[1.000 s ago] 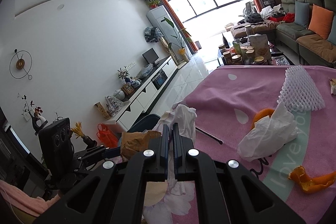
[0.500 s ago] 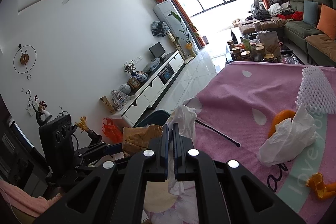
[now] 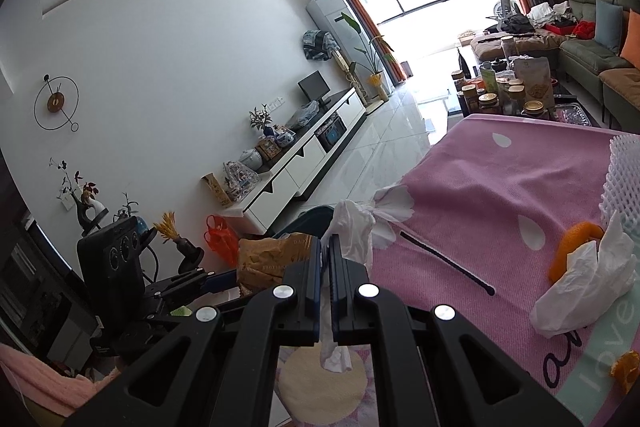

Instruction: Collect trash

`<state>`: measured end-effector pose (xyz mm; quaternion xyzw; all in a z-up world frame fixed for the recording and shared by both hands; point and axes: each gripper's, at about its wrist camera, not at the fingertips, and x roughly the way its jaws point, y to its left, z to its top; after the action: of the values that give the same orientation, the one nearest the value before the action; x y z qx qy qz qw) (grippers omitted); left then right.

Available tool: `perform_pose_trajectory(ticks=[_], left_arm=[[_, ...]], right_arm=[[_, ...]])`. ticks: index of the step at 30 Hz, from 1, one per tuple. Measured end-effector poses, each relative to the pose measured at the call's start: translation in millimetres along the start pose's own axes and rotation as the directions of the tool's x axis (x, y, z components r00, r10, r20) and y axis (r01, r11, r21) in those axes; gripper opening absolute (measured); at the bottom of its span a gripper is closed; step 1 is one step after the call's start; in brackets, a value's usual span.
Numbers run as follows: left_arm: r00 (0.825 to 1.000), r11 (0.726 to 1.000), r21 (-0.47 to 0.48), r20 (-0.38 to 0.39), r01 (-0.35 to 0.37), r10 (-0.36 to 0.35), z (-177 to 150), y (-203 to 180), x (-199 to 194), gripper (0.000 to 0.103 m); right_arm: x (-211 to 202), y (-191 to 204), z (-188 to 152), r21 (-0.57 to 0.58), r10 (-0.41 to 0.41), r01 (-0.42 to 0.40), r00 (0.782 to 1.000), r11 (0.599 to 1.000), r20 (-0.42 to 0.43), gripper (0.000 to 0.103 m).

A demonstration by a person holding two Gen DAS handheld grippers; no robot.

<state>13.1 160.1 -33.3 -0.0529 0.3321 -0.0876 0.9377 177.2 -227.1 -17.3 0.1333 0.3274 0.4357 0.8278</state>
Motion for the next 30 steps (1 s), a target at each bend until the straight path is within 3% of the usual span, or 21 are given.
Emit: perform_pose_trajectory(ticks=[30], left_arm=[[0.991,0.986,-0.103,0.014,-0.129,0.132,-2.9,59.2,-7.1,0.056]], right_arm=[[64.0,37.0,12.9,-0.062,0.084,-0.091,0.991,0.994,-0.104,0.003]])
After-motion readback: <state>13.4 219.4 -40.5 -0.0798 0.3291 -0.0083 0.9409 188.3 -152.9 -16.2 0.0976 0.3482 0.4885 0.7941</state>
